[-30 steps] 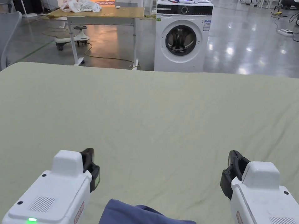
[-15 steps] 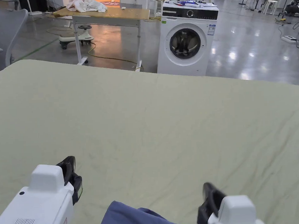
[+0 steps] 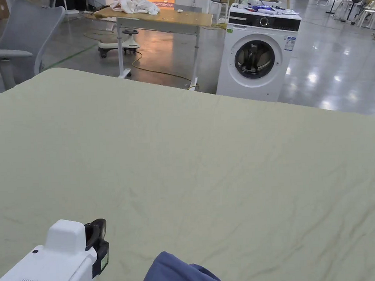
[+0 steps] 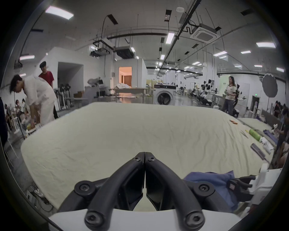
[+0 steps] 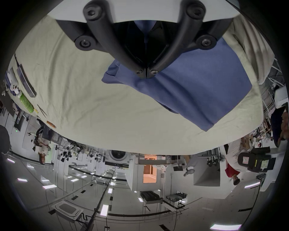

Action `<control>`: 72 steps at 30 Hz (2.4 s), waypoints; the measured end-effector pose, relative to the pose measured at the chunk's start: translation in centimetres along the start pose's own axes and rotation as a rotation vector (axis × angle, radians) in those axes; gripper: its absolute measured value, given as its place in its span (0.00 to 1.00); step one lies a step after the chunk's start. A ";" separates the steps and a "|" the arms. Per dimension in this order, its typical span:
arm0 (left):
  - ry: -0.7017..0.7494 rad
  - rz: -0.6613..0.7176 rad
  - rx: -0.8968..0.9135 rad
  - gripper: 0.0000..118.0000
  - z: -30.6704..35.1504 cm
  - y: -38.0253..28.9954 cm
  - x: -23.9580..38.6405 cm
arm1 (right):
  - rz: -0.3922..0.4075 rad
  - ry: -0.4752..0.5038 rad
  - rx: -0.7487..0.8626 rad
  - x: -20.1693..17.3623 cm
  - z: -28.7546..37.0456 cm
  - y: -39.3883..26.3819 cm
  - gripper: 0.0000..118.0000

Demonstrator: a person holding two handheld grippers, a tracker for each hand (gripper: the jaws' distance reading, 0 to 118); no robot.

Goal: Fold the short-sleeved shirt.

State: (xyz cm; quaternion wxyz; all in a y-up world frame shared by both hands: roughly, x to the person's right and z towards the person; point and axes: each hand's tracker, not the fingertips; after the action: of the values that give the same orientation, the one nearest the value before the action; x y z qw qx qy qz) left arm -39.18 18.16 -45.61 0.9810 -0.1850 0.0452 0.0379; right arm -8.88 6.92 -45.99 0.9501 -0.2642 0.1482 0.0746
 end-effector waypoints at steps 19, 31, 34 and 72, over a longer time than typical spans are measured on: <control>-0.841 0.497 -0.721 0.67 -13.2 -4.2 -4.4 | -0.016 0.029 -0.005 0.9 0.7 0.4 0.00; -0.924 0.594 -0.766 0.57 -16.3 -7.7 -4.6 | -0.006 0.033 -0.008 1.1 0.6 0.3 0.00; -0.897 0.604 -0.760 0.57 -15.2 -7.3 -5.2 | -0.004 0.035 -0.014 1.2 0.6 0.4 0.00; -0.756 0.536 -0.625 0.18 -9.8 1.6 -12.1 | 0.002 0.035 0.139 3.3 1.4 7.7 0.00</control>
State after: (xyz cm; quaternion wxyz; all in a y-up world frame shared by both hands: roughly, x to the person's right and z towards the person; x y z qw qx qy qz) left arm -52.03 15.36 -54.00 0.7836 -0.4224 -0.2776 0.3612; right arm -7.13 14.45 -49.61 0.9634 -0.1985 0.1697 0.0602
